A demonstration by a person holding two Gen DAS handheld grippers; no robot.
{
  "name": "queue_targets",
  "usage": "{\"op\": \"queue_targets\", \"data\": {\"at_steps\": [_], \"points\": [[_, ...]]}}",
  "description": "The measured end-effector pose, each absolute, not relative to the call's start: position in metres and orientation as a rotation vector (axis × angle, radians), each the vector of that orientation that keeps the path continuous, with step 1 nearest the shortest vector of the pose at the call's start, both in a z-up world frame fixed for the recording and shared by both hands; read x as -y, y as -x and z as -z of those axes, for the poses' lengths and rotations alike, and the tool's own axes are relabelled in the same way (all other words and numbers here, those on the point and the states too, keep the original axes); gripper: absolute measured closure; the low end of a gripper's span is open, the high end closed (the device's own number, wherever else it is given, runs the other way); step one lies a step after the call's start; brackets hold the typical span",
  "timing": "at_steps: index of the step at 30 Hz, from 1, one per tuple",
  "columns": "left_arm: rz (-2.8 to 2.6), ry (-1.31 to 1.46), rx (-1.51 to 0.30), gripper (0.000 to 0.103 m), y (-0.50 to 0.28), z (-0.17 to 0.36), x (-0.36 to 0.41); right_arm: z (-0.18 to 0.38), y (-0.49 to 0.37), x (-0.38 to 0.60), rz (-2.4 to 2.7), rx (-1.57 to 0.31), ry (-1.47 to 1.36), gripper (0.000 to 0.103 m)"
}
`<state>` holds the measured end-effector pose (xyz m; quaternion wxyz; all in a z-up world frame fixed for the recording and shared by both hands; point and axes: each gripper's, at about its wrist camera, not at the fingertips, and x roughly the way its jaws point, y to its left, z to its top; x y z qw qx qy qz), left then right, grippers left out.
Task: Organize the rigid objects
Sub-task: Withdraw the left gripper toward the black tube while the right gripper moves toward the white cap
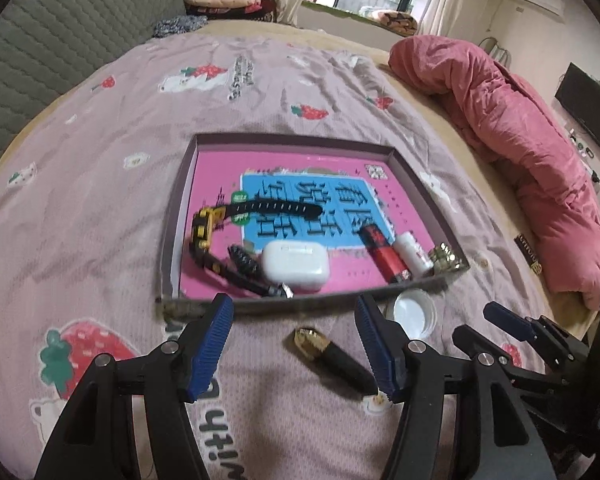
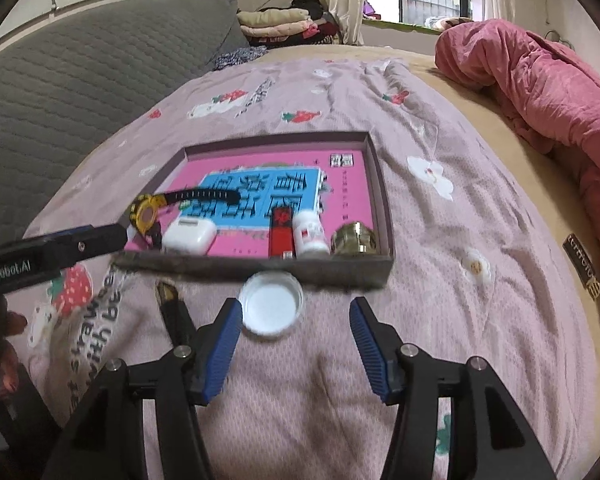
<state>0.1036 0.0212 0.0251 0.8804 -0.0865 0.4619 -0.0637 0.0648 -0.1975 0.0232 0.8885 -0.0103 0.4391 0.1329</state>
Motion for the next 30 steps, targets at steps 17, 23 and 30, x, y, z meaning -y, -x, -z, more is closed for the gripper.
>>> {"op": "queue_targets", "data": {"at_steps": [17,23,30], "points": [[0.116,0.201,-1.098,0.038,-0.078,0.009,-0.011,0.0,-0.045,0.19,-0.301,-0.982,0.054,0.047],[0.128,0.23,-1.137,0.038,-0.086,0.019,0.01,0.004,-0.047,0.191,-0.292,-0.99,0.054,0.047],[0.075,0.276,-1.197,0.038,-0.114,0.039,0.024,0.008,-0.048,0.19,-0.286,-0.985,0.064,0.047]]}}
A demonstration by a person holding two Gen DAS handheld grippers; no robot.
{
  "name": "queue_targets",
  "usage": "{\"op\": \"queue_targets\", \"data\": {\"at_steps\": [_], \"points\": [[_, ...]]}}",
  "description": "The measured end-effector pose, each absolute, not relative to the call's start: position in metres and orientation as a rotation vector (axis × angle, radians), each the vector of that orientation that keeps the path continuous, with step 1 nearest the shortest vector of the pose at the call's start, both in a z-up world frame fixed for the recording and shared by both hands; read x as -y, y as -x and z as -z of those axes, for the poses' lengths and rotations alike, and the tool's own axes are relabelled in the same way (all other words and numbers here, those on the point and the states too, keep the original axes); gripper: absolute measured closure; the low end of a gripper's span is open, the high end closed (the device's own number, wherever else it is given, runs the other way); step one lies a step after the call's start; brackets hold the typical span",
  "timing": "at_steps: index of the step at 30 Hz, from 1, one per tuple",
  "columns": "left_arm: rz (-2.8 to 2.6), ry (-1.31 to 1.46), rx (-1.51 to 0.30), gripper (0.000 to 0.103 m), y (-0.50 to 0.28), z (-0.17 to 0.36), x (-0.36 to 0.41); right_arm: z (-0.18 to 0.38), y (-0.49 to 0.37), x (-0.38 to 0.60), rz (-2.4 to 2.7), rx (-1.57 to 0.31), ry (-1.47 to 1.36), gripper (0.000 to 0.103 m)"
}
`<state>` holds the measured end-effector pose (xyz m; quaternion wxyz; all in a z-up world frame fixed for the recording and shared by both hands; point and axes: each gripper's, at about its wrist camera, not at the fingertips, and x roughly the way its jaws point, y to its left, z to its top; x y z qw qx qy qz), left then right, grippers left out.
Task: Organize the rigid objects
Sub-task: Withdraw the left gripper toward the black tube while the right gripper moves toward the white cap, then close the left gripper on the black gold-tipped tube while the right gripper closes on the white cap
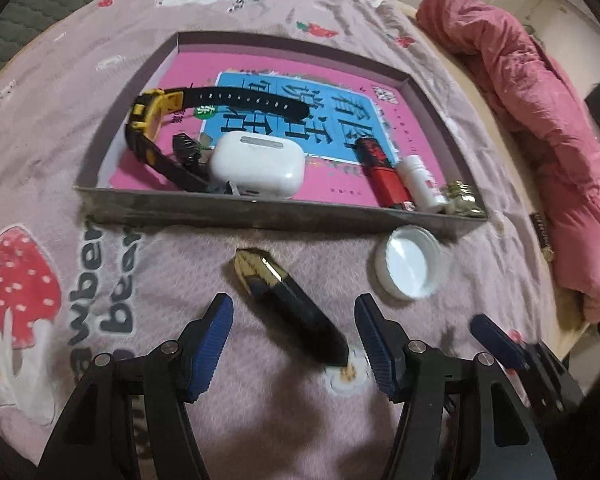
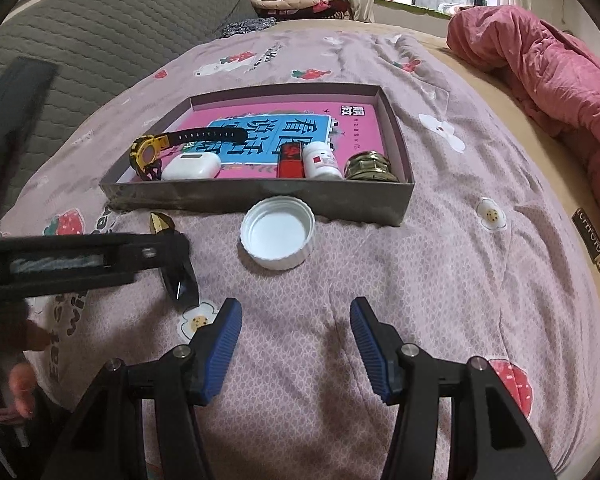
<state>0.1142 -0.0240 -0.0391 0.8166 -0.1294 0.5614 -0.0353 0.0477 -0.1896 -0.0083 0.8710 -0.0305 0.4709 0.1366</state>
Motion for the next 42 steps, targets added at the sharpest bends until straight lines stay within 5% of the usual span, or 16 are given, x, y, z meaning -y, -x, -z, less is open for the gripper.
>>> {"op": "queue_targets", "data": {"at_steps": [26,32,42], "points": [[0.082,0.144,-1.222,0.039,-0.107,0.06,-0.004,0.031,-0.103,0.156,-0.273,-0.967,0.126,0.045],[0.049,0.153,-1.214,0.041,-0.107,0.059,-0.001,0.03,-0.099,0.158,-0.28,-0.959,0.125,0.053],[0.071,0.352,-1.192,0.069,-0.099,0.057,-0.023,0.018,-0.084,0.166,-0.298,-0.939,0.096,0.053]]}}
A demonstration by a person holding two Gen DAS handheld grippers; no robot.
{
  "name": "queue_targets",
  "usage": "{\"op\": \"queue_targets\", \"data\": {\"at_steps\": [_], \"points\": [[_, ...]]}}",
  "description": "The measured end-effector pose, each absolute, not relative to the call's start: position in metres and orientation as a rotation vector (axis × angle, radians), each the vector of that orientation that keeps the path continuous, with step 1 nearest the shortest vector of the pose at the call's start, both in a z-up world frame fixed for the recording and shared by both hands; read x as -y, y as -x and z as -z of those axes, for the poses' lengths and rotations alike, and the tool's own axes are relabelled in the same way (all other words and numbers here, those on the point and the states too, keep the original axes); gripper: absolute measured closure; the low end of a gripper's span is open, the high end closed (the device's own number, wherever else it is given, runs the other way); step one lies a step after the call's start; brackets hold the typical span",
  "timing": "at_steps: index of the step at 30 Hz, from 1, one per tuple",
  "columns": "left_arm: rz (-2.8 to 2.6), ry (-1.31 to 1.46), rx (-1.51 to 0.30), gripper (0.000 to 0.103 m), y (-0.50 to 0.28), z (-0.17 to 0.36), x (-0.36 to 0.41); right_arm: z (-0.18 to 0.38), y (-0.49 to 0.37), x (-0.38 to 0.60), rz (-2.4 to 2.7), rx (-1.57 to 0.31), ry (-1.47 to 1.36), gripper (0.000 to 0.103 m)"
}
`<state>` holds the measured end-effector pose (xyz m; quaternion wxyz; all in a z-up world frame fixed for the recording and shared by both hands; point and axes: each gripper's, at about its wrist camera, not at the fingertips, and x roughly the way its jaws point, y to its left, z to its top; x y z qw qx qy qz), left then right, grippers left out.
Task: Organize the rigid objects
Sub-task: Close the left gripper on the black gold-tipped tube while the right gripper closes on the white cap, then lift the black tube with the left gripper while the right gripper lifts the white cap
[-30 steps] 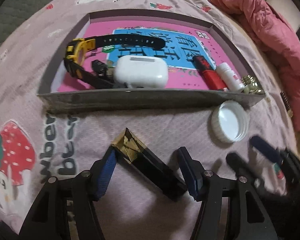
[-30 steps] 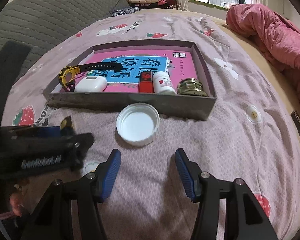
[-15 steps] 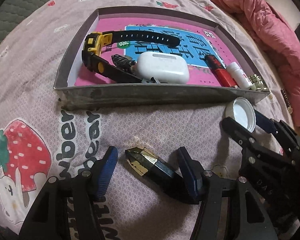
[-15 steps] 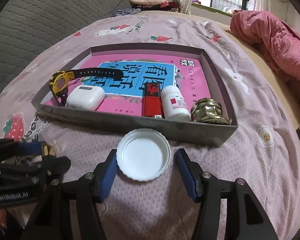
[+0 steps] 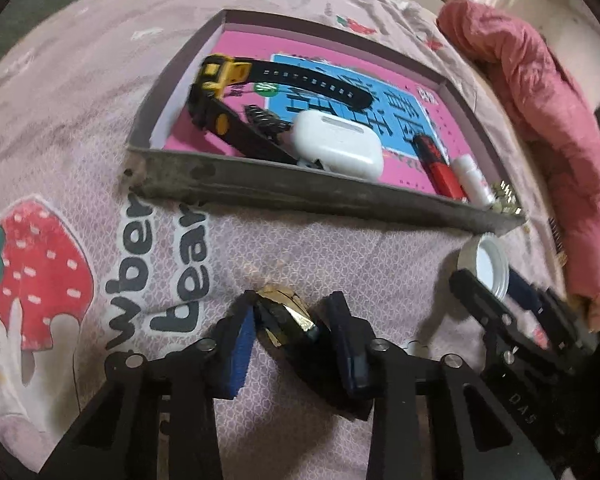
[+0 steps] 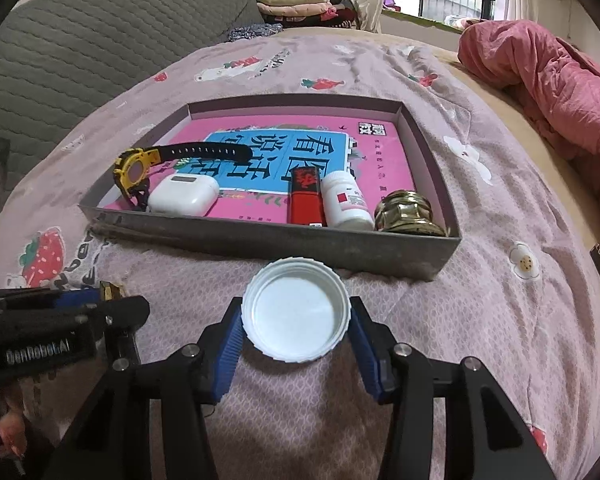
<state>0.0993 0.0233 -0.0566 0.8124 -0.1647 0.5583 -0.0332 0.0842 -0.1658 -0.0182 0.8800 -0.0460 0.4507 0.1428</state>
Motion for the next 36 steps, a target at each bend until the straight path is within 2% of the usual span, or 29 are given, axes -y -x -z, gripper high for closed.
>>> {"op": "queue_targets", "data": {"at_steps": [7,14,25,31,36], "points": [[0.111,0.422,-1.192,0.073,-0.087,0.052,-0.031,0.015,-0.082,0.168,-0.3,-0.938,0.076,0.053],[0.102,0.552,-1.227,0.072,-0.079,0.057,-0.029,0.011,-0.082,0.172,-0.295,-0.93,0.058,0.053],[0.098,0.474,-1.288,0.067,-0.073,0.06,-0.006,0.007,-0.081,0.174,-0.296,-0.918,0.049,0.053],[0.094,0.431,-1.286,0.069,-0.077,0.061,0.001,0.005,-0.079,0.172,-0.306,-0.908,0.056,0.053],[0.103,0.38,-1.238,0.076,-0.08,0.048,0.0,0.0,-0.077,0.171,-0.312,-0.888,0.057,0.053]]}}
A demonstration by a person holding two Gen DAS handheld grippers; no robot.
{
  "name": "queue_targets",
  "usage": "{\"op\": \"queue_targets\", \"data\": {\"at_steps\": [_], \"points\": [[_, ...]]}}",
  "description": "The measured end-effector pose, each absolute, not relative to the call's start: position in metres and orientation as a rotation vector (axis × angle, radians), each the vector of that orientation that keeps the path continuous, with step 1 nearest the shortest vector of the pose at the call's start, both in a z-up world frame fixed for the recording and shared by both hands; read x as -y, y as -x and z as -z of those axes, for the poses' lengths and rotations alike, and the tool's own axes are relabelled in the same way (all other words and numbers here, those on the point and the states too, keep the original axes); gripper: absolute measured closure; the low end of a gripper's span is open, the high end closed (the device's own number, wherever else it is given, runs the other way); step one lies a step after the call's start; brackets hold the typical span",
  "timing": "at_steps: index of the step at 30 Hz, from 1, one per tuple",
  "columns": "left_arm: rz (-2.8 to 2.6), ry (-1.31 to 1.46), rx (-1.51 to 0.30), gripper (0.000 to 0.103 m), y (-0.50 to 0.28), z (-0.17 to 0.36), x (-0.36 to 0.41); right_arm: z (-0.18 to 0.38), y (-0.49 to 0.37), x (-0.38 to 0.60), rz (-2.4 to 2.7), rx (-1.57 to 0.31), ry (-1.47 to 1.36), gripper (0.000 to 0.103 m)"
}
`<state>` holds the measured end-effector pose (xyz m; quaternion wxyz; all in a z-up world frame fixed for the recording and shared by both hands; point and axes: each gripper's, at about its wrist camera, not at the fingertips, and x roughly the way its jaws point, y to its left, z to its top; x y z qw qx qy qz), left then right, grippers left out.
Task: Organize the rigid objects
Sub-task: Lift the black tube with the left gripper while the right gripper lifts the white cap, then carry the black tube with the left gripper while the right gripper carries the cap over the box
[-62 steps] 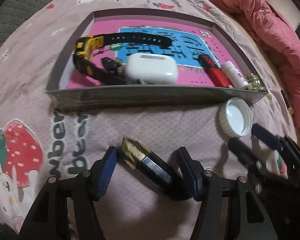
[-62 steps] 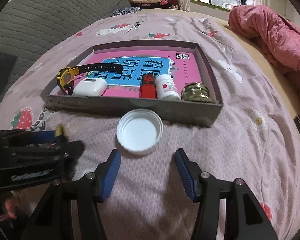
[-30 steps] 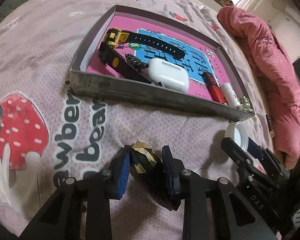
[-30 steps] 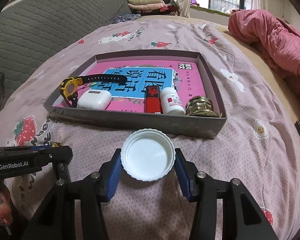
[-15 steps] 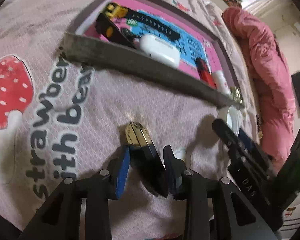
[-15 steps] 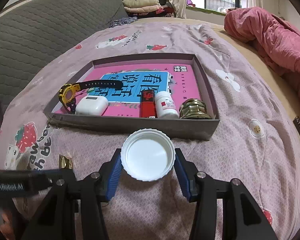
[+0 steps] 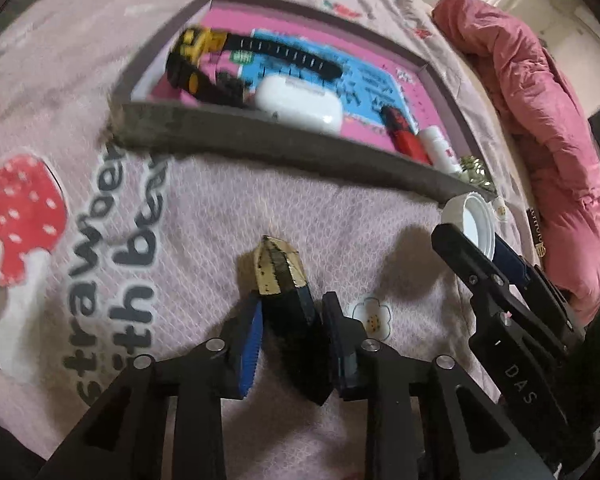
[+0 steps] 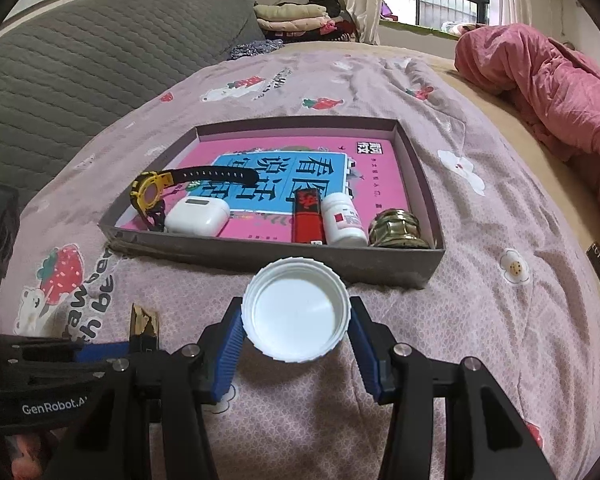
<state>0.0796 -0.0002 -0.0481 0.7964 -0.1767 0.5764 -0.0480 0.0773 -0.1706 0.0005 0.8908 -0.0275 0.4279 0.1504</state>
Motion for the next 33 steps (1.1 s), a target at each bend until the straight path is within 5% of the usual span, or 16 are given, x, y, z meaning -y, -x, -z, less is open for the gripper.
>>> {"op": "queue_targets", "data": {"at_steps": [33], "points": [[0.115,0.241,-0.942,0.08,-0.111,-0.028,-0.012,-0.03,-0.088,0.163,-0.328,-0.805,0.04,0.053]]}}
